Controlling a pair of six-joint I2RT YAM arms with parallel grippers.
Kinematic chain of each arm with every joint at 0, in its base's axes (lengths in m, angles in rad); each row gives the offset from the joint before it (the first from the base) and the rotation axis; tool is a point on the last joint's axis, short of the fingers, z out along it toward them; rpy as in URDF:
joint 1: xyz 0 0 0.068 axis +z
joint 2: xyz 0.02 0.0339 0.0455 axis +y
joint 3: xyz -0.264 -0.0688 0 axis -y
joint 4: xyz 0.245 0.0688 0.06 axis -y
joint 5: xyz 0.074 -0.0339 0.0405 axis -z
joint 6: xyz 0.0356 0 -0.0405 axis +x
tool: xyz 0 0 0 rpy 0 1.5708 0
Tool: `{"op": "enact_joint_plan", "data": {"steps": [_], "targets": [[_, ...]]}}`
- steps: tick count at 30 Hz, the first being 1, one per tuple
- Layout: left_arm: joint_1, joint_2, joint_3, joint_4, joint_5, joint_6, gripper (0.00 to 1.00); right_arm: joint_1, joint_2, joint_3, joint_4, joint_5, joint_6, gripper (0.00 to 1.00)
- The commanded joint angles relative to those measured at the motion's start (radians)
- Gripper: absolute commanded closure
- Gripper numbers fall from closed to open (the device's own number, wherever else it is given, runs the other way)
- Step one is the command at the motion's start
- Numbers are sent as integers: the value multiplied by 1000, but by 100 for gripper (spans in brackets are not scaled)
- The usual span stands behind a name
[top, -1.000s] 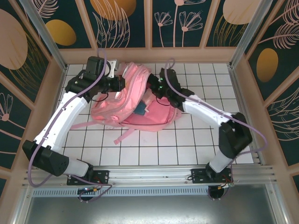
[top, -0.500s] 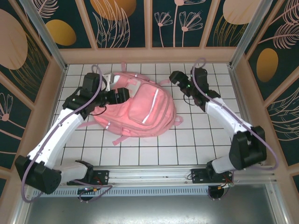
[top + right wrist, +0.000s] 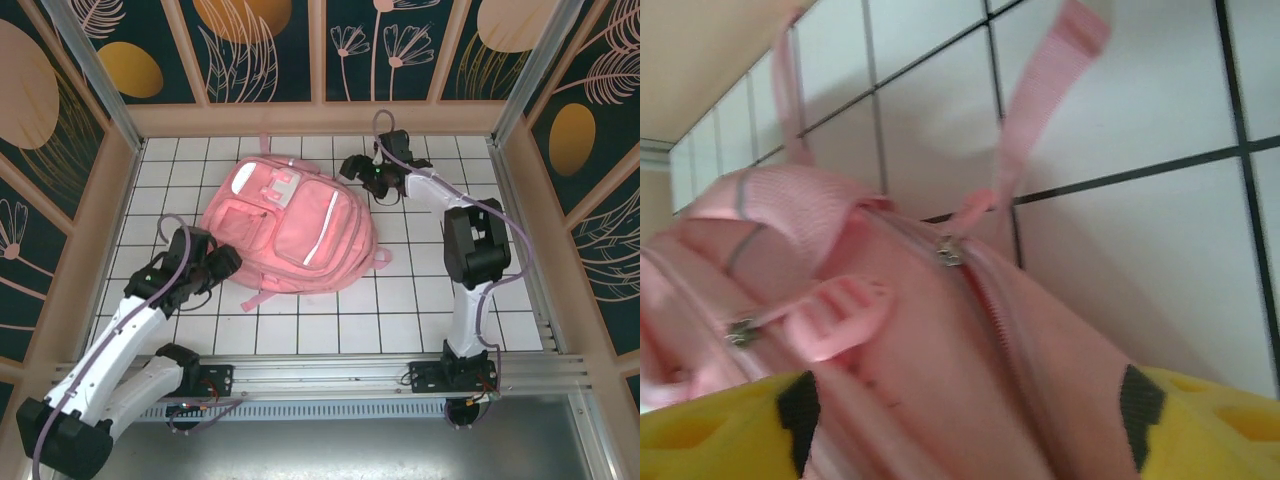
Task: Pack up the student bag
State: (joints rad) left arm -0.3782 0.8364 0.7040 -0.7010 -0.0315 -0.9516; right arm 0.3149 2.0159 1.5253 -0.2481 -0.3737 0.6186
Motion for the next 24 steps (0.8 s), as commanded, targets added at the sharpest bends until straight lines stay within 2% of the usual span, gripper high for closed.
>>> {"op": "enact_joint_plan", "data": {"steps": [1,5,8,12,13,17,20,24], "targets": [[5,0,-64,-3,-41,-94,49,-18,20,16,-32,-39,-11,30],[17,81,-139,147,-27,-111,69,-20,-13,-80,8,-39,-5,43],[27,191,-145,258,-23,-115,75,-18,-59,-158,37,-37,-2,55],[36,325,-89,333,-70,-85,74,-12,-115,-255,58,-47,-6,60],[37,361,-65,346,-85,-73,73,-11,-133,-285,67,-48,-7,65],[38,516,38,388,-90,-26,73,1,-221,-415,104,-45,-5,66],[37,642,139,422,-54,20,70,20,-311,-527,135,-36,4,66],[38,829,383,399,10,112,67,88,-433,-683,207,-36,36,66]]}}
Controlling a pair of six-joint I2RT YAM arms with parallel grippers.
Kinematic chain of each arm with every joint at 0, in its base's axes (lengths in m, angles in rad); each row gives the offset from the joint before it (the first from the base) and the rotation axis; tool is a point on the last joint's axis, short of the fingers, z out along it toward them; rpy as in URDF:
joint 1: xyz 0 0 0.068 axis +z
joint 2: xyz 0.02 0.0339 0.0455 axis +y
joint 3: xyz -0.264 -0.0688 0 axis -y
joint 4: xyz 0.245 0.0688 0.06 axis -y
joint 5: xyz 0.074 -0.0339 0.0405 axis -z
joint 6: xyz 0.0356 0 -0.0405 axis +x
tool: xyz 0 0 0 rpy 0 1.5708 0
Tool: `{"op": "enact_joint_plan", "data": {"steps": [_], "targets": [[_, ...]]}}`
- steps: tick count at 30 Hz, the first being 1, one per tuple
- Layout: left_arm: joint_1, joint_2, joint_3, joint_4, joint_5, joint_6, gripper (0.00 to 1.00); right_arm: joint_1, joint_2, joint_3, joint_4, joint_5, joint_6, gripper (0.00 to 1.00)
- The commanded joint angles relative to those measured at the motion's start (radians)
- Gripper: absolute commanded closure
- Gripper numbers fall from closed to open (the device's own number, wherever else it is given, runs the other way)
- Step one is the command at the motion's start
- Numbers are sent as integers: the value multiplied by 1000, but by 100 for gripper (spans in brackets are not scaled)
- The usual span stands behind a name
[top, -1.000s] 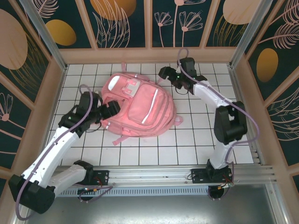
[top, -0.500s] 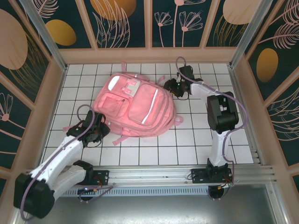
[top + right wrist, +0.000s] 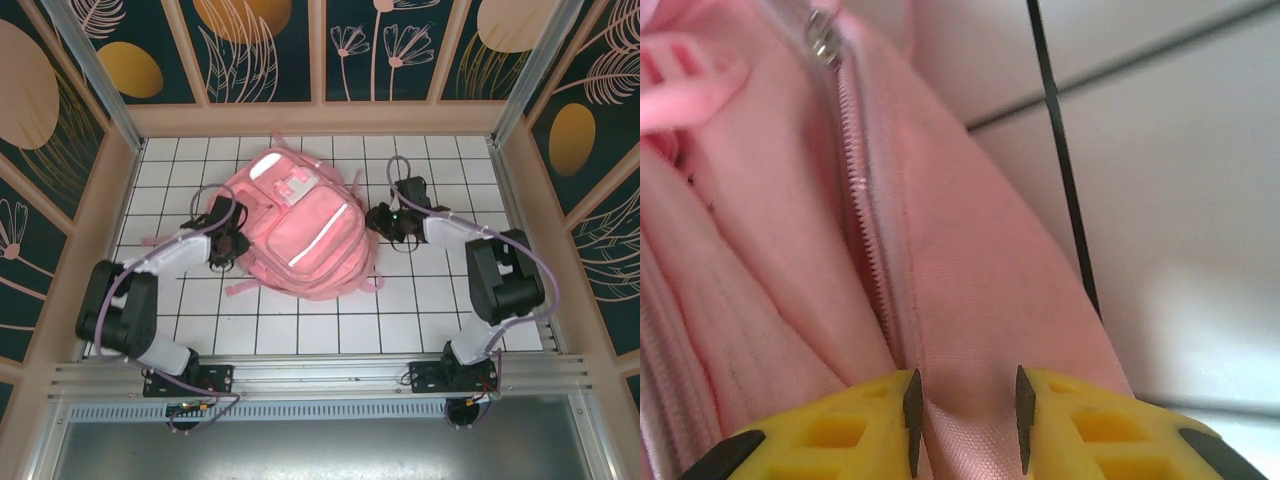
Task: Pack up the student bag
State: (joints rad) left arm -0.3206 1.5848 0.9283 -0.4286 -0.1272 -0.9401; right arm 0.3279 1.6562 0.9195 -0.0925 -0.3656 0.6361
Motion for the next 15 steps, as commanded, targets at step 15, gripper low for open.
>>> {"op": "enact_joint_plan", "data": {"steps": [15], "targets": [[-20,191,644,-48,-15,338,38,307,-403,-205,-15,184,10,66]]}}
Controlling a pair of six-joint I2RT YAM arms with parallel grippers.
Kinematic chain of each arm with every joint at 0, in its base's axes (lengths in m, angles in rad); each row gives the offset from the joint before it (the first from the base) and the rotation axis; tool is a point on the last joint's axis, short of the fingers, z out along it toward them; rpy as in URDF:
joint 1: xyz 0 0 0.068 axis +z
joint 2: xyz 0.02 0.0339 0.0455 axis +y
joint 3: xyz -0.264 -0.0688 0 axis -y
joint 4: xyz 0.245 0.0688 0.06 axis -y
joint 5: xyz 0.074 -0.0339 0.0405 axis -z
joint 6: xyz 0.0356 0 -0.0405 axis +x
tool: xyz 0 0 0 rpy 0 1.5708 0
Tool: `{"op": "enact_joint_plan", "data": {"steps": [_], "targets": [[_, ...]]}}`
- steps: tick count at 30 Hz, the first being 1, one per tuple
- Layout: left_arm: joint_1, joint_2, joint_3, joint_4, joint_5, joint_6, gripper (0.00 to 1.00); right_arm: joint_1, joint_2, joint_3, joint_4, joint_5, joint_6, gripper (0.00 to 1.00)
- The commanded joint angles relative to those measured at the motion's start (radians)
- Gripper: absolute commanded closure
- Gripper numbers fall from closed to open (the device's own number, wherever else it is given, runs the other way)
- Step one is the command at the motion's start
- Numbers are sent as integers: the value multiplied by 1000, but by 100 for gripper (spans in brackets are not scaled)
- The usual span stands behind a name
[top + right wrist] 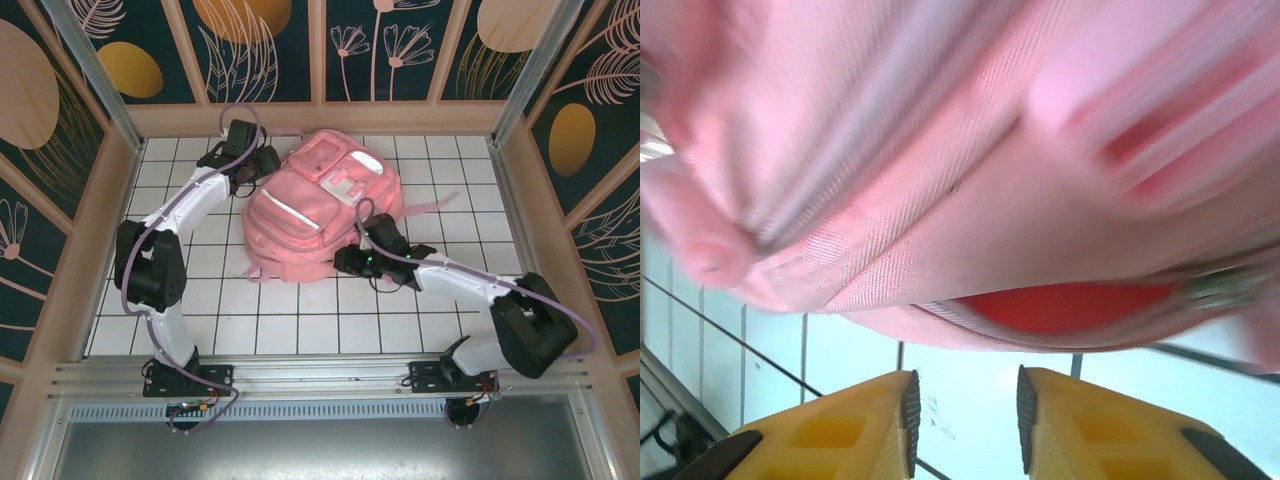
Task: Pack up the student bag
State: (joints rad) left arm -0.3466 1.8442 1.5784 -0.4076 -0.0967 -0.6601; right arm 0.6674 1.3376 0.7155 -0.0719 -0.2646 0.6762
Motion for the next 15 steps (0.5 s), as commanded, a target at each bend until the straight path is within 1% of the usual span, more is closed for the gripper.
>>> {"op": "enact_joint_plan", "data": {"steps": [1,5,7,9,11,13,15], "targets": [[6,-94,-28,-71,-36,64,38,-49,-114,-5,-49,96,-35,66],[3,-218,-160,-65,56,46,38,-114,-172,-11,-100,109,-48,67],[-6,-289,-255,-48,101,24,38,-160,-160,-5,-118,76,-59,67],[-35,-367,-342,-43,113,17,38,-166,-126,8,-134,45,-77,67],[-98,-425,-401,-42,116,28,38,-157,-98,19,-160,62,-90,67],[-209,-455,-444,-42,90,40,38,-166,-98,20,-170,96,-91,67],[-326,-461,-481,-35,69,13,38,-198,-113,13,-164,111,-72,64]]}}
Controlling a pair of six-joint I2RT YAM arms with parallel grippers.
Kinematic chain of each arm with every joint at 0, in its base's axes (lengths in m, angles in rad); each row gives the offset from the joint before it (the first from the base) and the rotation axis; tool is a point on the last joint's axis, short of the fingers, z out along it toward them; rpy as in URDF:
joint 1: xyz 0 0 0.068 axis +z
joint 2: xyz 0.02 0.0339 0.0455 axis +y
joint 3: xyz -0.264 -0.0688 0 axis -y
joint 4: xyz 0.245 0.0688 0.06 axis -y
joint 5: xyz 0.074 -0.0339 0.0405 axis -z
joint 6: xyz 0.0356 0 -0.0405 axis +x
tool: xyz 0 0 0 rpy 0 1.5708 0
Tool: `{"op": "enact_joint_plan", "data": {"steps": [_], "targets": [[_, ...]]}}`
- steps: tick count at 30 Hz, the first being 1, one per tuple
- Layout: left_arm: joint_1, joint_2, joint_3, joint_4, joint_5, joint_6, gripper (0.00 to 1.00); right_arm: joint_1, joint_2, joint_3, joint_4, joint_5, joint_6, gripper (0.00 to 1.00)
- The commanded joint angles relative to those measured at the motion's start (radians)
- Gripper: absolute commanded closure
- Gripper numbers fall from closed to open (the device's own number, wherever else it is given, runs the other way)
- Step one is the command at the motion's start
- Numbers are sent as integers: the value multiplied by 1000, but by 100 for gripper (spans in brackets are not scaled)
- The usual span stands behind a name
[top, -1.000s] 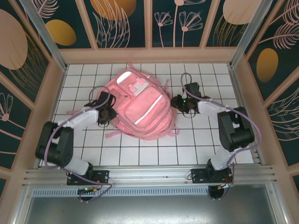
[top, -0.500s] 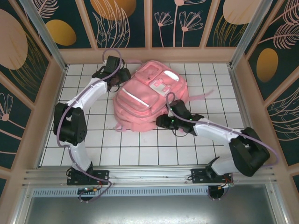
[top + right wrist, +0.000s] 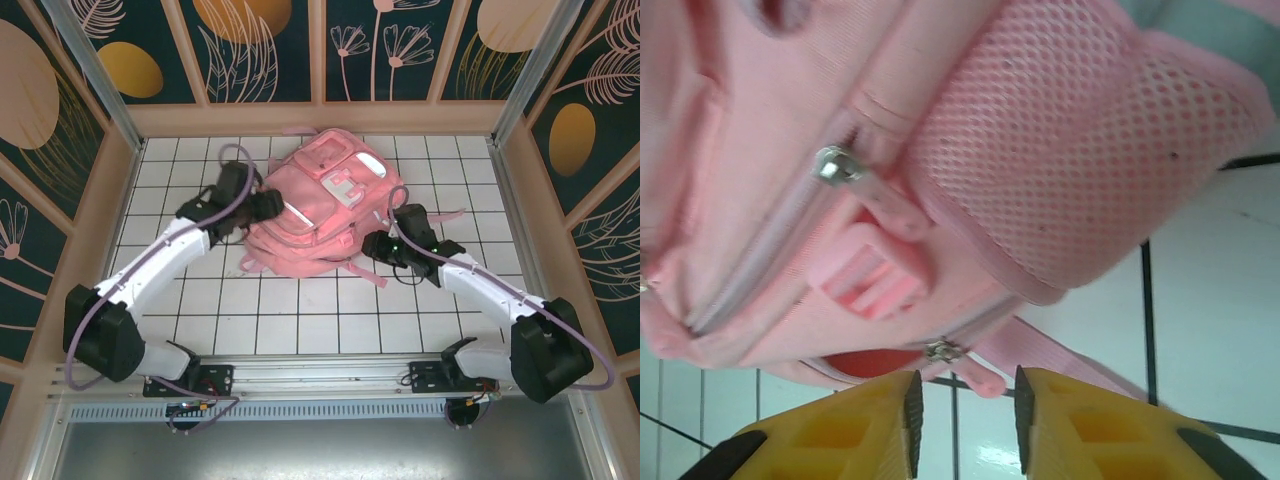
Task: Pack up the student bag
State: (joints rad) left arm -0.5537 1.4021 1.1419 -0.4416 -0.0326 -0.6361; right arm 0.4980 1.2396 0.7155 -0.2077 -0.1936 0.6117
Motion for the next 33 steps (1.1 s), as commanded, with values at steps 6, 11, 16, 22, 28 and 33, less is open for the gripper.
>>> {"op": "enact_joint_plan", "data": {"steps": [6,11,16,22,28,33], "targets": [[-296,-1,-158,93,51,-58,38,-145,0,-16,13,-84,41,63],[-300,-33,-268,112,126,-45,43,-167,-15,-24,-8,-71,45,64],[-302,42,-304,145,73,-34,39,-167,-27,-20,-1,-62,49,65],[-238,174,-218,139,-76,-32,38,-186,-25,40,-51,64,48,63],[-18,244,-230,177,-77,-28,39,-273,10,105,-30,21,56,60],[9,156,-239,218,-10,24,41,-269,55,126,-10,-89,39,60]]}}
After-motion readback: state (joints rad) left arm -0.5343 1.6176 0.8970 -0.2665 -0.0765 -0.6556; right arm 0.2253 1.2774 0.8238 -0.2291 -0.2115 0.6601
